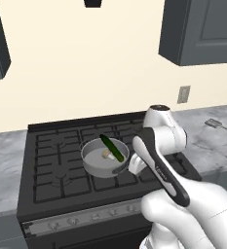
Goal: Put the mushroom and cucumber in the pot. Retrieve the spatula and lightly stir the vegetables in the pot.
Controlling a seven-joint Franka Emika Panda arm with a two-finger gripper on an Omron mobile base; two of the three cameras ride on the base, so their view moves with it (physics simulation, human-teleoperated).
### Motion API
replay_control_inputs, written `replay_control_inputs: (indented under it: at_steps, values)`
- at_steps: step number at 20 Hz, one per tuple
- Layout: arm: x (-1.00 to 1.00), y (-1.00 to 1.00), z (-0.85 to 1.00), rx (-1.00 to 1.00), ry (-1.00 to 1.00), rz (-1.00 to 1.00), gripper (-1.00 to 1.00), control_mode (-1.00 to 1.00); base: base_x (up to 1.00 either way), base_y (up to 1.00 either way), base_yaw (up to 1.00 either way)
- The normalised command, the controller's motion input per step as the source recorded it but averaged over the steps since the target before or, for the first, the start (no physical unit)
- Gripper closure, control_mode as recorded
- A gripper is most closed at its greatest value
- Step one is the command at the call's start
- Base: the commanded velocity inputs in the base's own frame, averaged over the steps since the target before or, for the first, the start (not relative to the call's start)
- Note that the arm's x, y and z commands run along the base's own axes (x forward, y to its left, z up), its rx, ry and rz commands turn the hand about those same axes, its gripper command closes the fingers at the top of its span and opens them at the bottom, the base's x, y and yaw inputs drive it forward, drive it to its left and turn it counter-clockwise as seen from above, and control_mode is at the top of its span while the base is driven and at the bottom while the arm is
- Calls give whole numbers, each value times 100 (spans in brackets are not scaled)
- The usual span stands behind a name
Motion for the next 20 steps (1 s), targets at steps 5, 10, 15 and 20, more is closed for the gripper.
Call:
replay_control_inputs:
  at_steps: [5, 10, 15, 20]
  values:
    - [0, 0, 0, 0, 0, 0, -100, -100, 0, 0, 0]
    - [0, 0, 0, 0, 0, 0, -100, -100, 0, 0, 0]
    - [0, 0, 0, 0, 0, 0, -100, 100, -54, -34, -13]
    - [0, 0, 0, 0, 0, 0, -100, 100, -35, -54, -20]
